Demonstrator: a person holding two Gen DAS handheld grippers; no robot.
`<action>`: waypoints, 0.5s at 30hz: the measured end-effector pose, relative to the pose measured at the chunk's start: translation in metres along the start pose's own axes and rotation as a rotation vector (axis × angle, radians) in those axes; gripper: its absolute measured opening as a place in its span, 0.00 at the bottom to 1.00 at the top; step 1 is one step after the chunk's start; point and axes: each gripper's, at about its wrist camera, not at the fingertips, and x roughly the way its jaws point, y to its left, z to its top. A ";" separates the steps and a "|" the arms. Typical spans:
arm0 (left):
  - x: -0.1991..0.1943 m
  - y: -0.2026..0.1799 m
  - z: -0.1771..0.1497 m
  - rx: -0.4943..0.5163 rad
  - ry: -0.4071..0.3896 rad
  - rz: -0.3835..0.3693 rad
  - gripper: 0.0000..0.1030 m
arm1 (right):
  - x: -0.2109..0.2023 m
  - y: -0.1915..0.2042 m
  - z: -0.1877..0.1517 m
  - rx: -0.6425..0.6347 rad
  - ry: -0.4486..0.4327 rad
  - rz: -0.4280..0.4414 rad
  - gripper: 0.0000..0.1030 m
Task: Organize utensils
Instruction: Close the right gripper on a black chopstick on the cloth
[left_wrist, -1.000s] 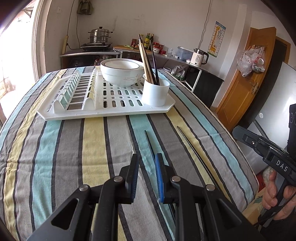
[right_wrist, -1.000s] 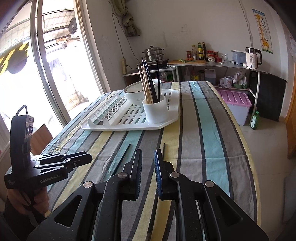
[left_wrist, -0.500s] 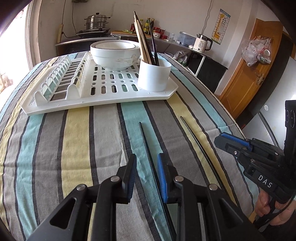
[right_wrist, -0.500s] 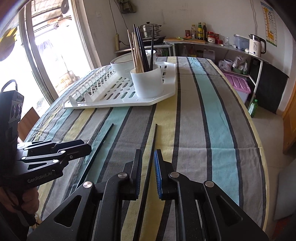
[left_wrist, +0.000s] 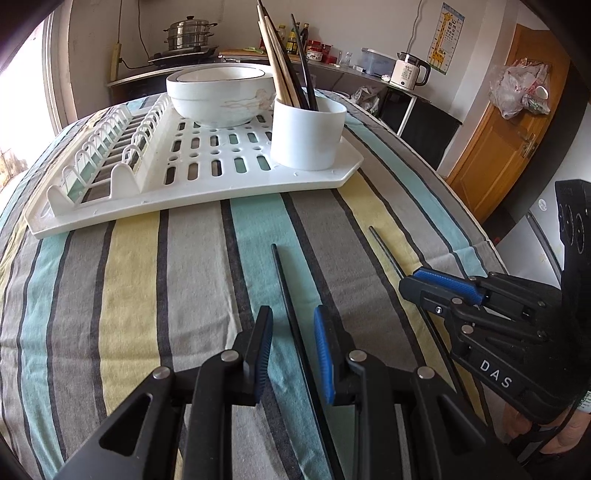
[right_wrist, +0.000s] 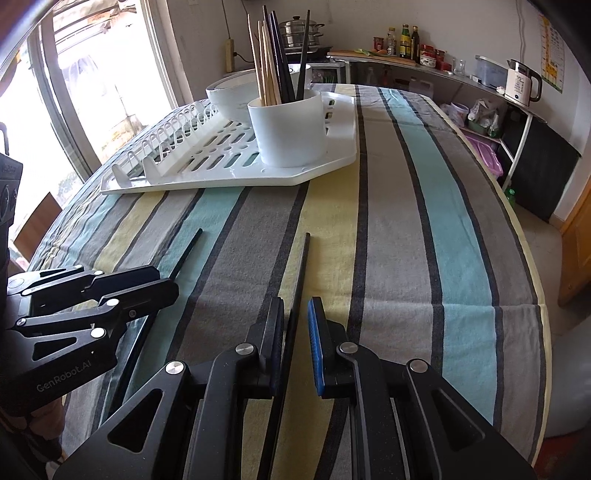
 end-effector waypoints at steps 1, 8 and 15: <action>0.000 -0.001 0.000 0.006 -0.002 0.007 0.23 | 0.001 0.001 0.001 -0.004 0.000 -0.003 0.13; 0.003 -0.013 -0.003 0.076 -0.027 0.080 0.23 | 0.002 0.007 0.002 -0.034 -0.001 -0.041 0.12; 0.004 -0.009 -0.001 0.077 -0.033 0.114 0.09 | 0.001 0.004 0.002 -0.025 -0.004 -0.038 0.06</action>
